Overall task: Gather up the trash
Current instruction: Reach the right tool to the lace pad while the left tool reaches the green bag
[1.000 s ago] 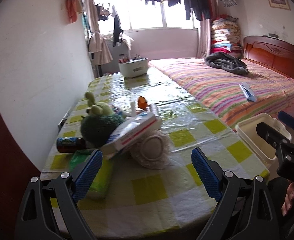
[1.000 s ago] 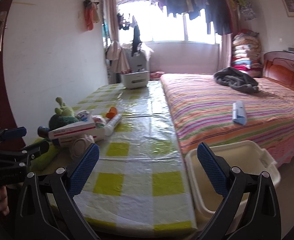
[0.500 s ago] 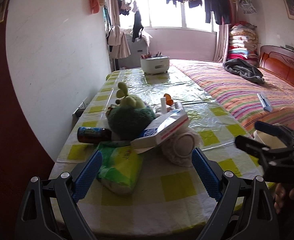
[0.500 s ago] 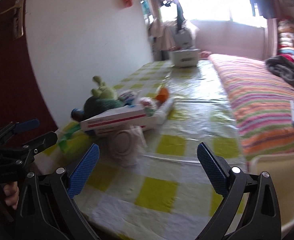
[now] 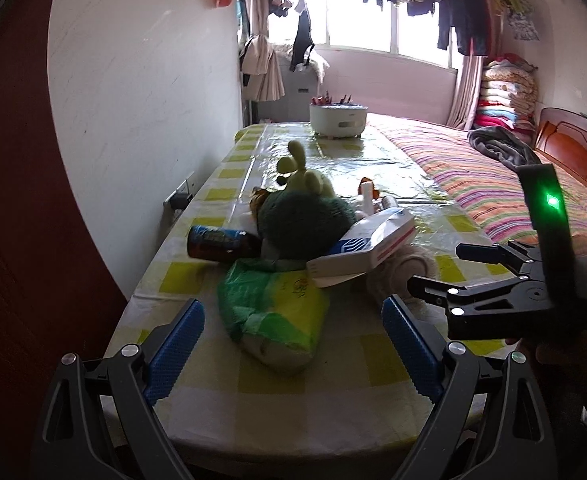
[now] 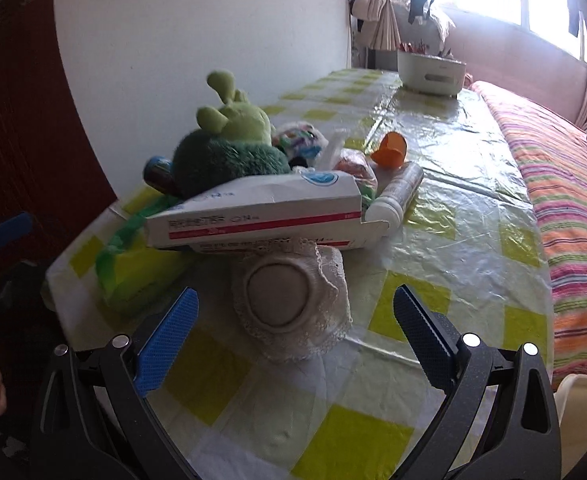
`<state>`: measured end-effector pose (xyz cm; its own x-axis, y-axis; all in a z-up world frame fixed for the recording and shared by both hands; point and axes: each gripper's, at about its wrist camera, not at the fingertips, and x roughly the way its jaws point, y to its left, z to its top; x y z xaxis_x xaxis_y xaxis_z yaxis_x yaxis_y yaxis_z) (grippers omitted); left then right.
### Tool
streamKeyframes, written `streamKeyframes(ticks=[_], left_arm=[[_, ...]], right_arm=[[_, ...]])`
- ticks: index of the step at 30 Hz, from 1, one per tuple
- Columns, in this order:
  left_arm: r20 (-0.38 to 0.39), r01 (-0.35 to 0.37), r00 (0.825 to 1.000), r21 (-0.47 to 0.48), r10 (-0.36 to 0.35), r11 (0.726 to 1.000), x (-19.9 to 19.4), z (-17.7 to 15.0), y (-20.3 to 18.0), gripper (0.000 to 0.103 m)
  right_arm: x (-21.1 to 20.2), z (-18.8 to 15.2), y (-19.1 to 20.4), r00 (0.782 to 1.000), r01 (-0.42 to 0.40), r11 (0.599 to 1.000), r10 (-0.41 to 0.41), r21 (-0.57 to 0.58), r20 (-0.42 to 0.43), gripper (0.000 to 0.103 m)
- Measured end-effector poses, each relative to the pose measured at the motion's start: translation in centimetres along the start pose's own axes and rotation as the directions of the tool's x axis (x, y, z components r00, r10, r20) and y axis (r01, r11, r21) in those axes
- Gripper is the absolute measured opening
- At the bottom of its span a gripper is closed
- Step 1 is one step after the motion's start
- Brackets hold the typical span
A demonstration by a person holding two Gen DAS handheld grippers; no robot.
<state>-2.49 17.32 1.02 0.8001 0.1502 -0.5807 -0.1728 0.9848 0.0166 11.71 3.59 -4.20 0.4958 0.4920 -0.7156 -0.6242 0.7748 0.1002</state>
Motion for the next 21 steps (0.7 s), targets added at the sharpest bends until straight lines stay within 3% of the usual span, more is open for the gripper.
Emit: streamKeyframes(ticks=[7,9,10,11,21], left_arm=[[-0.050,0.017,0.999,-0.025,-0.018,1.000,1.3,-0.2,0.5,0.088],[-0.071,0.013,0.997,-0.029,-0.015,1.000,2.1,-0.2,0.7,0.088],[-0.078,0.007,0.997,-0.030,-0.009,1.000,2.5,-0.2,0.8,0.088],[-0.085,0.008,0.996,-0.031,-0.011,0.999,2.8,-0.2,0.8,0.088],[-0.177,0.007,0.984,-0.050,-0.016,0.999,6.6,-0.5,1.3,0.088]], right_arm=[[2.3,0.4,0.4,0.998,0.034,0.999,-0.035,-0.031,-0.057,0.095],[2.7,0.4,0.2,0.997,0.027,0.999,-0.029,-0.029,-0.076,0.082],[2.9,0.3,0.2,0.996,0.012,1.000,-0.014,-0.026,-0.088,0.065],[3.1,0.2,0.1,0.995,0.001,1.000,-0.003,-0.022,-0.101,0.056],[3.0,-0.2,0.5,0.996,-0.017,0.999,0.013,-0.039,-0.087,0.046]])
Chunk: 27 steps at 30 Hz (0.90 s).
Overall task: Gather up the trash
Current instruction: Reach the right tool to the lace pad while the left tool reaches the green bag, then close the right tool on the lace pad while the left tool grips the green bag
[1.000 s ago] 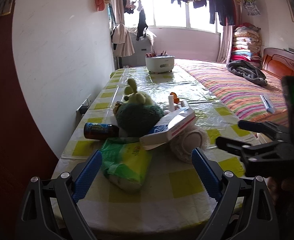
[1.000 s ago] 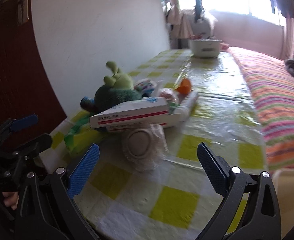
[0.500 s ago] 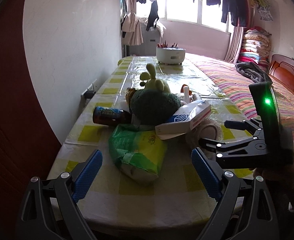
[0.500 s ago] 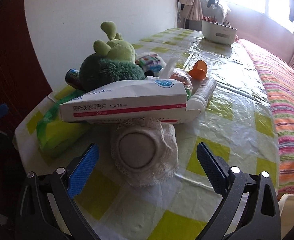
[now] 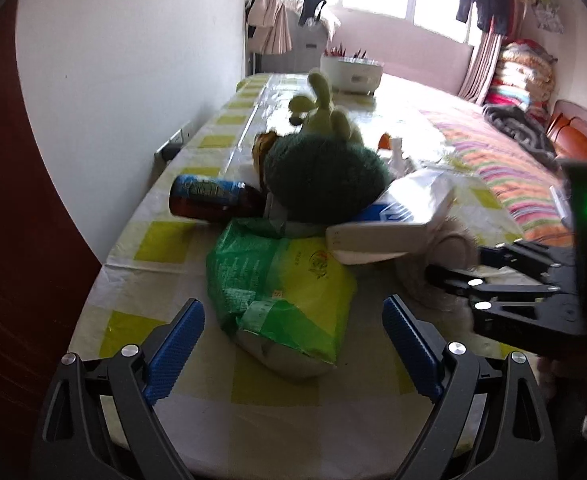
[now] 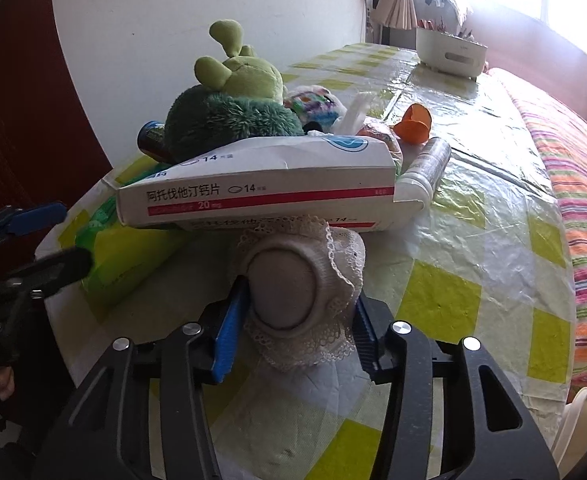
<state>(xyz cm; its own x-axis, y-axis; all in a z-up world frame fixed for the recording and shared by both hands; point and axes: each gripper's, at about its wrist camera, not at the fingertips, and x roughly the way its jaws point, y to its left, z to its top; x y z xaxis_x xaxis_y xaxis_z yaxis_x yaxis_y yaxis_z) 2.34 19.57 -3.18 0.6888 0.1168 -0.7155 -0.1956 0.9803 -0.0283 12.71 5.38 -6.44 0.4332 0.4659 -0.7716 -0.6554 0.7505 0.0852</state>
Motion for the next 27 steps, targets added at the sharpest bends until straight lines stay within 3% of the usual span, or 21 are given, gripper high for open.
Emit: streamKeyframes(ticks=[11,13,14,17,27], left_arm=[[-0.044,0.022,0.999,-0.028,-0.023,0.999,2.2,-0.3,0.5,0.088],[-0.035,0.017,0.999,-0.013,-0.017,1.000,2.3,-0.3,0.4,0.074],[-0.040,0.004,0.999,-0.001,-0.004,1.000,2.5,-0.3,0.3,0.061],[-0.036,0.011,0.999,0.013,-0.011,1.000,2.6,-0.3,0.3,0.048],[0.028,0.033,0.999,0.034,-0.034,0.999,0.2,-0.5,-0.1,0.038]], right_arm=[[-0.8,-0.9,0.3,1.000,-0.019,1.000,0.019,0.004,0.020,0.042],[-0.9,-1.0,0.2,1.000,-0.019,1.000,0.019,0.005,0.023,0.042],[-1.0,-1.2,0.2,0.999,-0.023,1.000,0.023,0.011,0.026,0.042],[-1.2,-1.4,-0.1,0.999,-0.037,0.999,0.036,0.025,0.032,0.041],[-3.7,-2.8,-1.3,0.996,-0.022,0.997,0.016,0.068,0.083,0.041]])
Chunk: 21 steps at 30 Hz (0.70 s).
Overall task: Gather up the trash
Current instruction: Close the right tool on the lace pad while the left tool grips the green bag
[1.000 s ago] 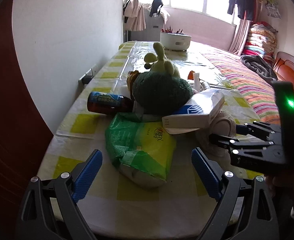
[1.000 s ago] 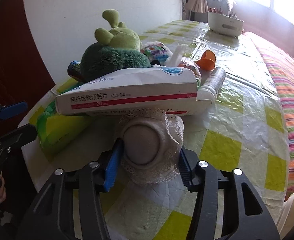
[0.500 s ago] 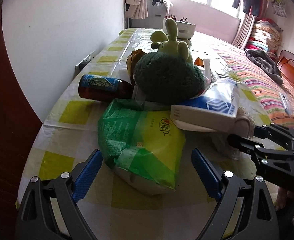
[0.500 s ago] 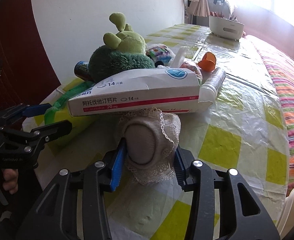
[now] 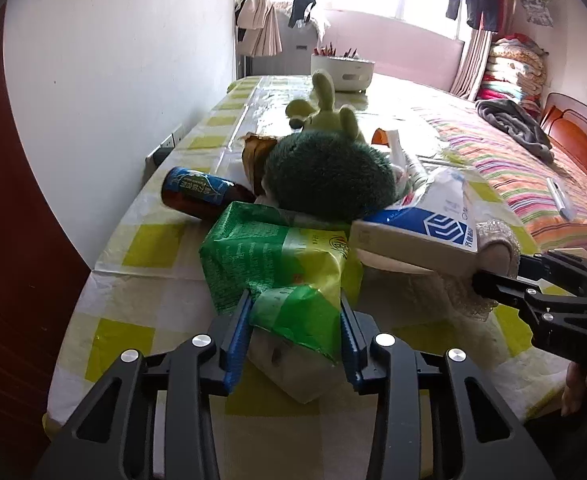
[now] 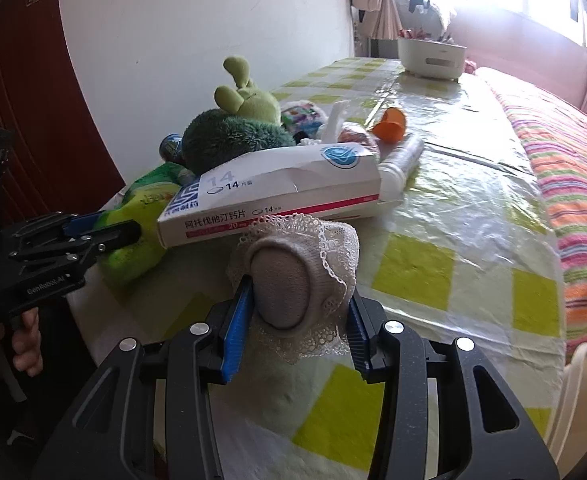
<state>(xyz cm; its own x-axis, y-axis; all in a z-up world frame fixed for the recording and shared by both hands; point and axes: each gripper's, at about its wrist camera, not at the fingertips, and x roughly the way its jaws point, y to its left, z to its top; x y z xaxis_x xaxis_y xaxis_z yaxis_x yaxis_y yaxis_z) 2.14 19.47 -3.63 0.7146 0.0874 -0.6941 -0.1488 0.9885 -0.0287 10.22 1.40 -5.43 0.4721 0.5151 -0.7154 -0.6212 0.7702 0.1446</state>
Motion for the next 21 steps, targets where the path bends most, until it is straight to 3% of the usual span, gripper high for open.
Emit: streamKeyframes(ticks=[21], left_arm=[[0.124,0.055,0.990,0.060,-0.062,0.997,-5.6,1.1,-3.2,0.037]], right_arm=[[-5.2,-2.7,-3.4,0.989,0.063,0.994,-0.074,0.088,0.126,0.042]])
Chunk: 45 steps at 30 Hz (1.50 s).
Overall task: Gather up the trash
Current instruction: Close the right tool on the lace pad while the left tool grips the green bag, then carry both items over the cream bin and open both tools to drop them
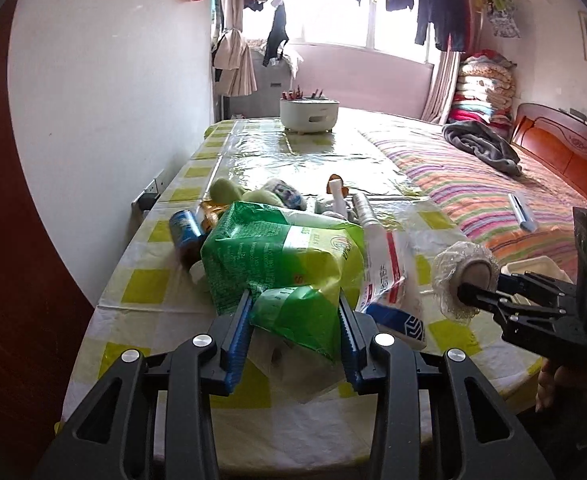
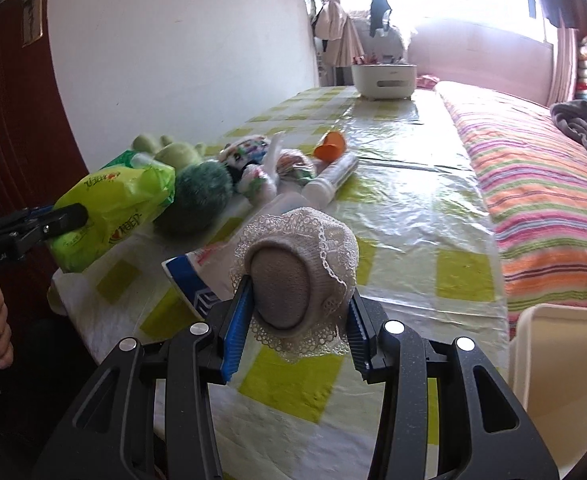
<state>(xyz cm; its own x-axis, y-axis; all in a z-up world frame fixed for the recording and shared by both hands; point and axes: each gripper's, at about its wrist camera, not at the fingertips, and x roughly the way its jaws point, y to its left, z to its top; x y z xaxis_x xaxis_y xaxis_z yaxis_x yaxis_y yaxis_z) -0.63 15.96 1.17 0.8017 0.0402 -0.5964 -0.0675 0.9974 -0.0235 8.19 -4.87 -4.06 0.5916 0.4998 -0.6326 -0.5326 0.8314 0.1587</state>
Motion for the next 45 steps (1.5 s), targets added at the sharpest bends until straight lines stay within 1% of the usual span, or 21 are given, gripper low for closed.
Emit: streamKeyframes(ticks=[10,27,35,41,45], left_arm=[[-0.011,0.040,0.999,0.017,-0.040,0.999,0.4,0.1,-1.4,0.037],[-0.006,0.127,0.992,0.083,-0.127,0.988,0.0,0.4,-6.1,0.038],[-0.013,0.178,0.984,0.127,-0.178,0.976,0.4,0.9,-8.6,0.038],[-0.029,0.230,0.973,0.166,-0.229,0.959,1.0,1.1,-11.2,0.038],[-0.040,0.270,0.963,0.196,-0.268,0.943,1.4,1.2,-13.3,0.038]], right_arm=[[-1.0,-0.3,-1.8,0.999,0.026,0.999,-0.028,0.044,0.027,0.042],[-3.6,-0.7,-5.0,0.992,0.075,0.989,-0.087,0.130,0.087,0.042],[-5.6,-1.5,-7.0,0.984,0.119,0.977,-0.141,0.180,0.112,0.042],[-7.2,-2.6,-9.5,0.975,0.153,0.956,-0.188,0.249,0.122,0.042],[-8.4,-3.4,-11.3,0.965,0.186,0.937,-0.231,0.295,0.126,0.042]])
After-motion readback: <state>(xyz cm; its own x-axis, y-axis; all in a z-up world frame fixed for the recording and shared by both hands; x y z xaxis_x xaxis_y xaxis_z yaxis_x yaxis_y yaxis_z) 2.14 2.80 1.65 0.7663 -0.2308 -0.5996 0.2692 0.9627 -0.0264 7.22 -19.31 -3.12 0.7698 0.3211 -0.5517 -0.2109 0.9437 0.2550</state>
